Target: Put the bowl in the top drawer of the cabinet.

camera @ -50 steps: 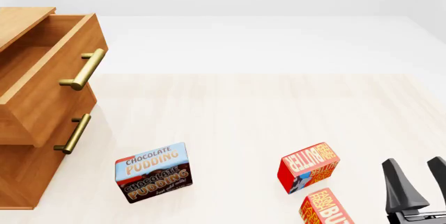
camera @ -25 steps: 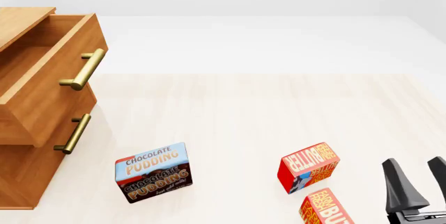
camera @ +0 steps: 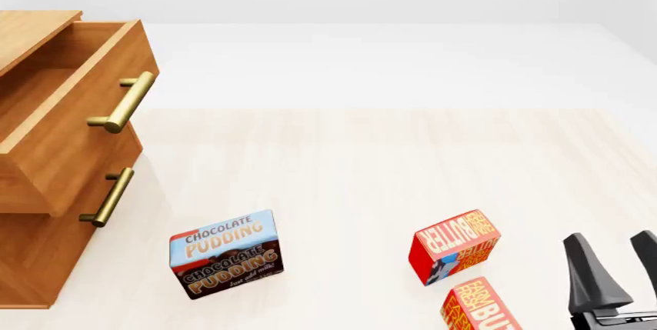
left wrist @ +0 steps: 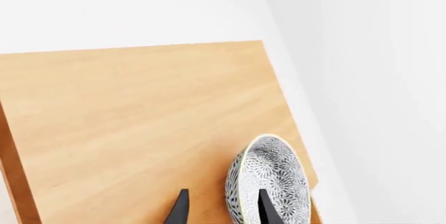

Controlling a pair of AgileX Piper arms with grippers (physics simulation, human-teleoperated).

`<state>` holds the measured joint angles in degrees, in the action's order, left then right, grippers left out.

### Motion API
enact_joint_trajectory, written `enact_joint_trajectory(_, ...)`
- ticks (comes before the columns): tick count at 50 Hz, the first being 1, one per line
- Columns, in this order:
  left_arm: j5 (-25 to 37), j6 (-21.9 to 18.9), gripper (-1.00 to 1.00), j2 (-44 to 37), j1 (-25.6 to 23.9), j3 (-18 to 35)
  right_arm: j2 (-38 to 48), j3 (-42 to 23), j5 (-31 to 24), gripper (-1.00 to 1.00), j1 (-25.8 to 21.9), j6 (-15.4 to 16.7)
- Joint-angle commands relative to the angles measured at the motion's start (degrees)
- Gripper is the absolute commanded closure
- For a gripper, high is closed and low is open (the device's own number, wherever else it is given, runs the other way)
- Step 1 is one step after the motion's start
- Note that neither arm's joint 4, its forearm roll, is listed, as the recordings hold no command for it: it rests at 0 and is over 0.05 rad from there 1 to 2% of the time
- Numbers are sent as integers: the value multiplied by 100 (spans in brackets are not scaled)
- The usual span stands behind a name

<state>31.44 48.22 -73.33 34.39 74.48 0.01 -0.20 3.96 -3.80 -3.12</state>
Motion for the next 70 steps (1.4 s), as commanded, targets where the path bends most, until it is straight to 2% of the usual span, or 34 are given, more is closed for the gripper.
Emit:
enact_joint_trajectory(1,10,9,-100,15,-38,-39,0,0,4,-100,6,-1)
enact_joint_trajectory(15,63,-43,-100,233,-278,-77,0,0,14,-100,17,-6)
enact_joint_trajectory(31,253,-71,-100,743,-221,-222,0,1,32,-100,-20,-13)
enact_joint_trajectory(39,505,-112,-100,1232,-494,-256,0,1,49,-100,-35,-22)
enact_joint_trajectory(49,757,-163,-100,1879,-1084,-473,0,1,54,-100,-33,-23)
enact_joint_trajectory(70,821,-190,-100,2280,-1712,-832,0,2,59,-100,-31,-36)
